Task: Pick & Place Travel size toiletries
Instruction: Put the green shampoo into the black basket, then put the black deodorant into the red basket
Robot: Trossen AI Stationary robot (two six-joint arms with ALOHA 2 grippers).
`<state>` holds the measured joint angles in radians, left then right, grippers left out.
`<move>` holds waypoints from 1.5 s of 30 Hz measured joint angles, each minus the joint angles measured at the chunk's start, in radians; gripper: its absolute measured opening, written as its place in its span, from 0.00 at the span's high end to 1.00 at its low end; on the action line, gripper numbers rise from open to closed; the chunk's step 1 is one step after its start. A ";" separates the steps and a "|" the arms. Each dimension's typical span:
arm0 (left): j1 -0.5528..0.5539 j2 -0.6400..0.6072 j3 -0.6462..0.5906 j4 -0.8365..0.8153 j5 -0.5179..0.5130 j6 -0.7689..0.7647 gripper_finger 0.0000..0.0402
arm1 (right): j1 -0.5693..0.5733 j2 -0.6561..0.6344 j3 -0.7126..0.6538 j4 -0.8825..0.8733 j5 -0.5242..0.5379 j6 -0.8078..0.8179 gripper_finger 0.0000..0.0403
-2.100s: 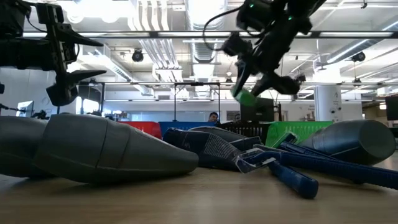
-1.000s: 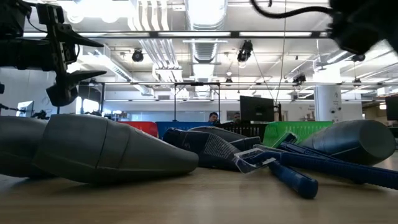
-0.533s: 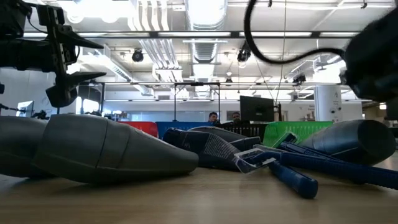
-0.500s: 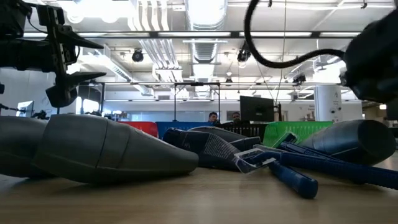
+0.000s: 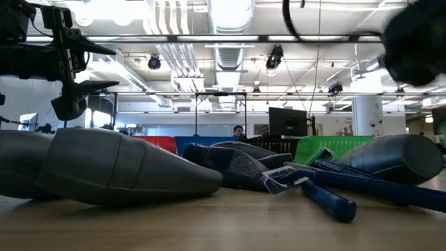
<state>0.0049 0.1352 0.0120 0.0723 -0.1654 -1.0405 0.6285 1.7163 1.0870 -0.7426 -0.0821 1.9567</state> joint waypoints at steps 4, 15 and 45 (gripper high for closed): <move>0.000 0.000 0.000 0.000 0.000 0.000 0.37 | -0.077 -0.144 0.000 -0.029 0.177 -0.013 0.76; 0.000 0.000 0.000 -0.002 0.000 0.017 0.37 | -0.690 -0.217 0.001 0.127 0.142 -0.686 0.73; 0.000 -0.001 0.000 0.008 0.000 -0.007 0.37 | -0.724 -0.100 0.159 -0.077 0.073 -1.100 0.18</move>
<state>0.0048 0.1343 0.0120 0.0806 -0.1654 -1.0477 -0.0958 1.6163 1.2463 -0.8191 -0.0095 0.8564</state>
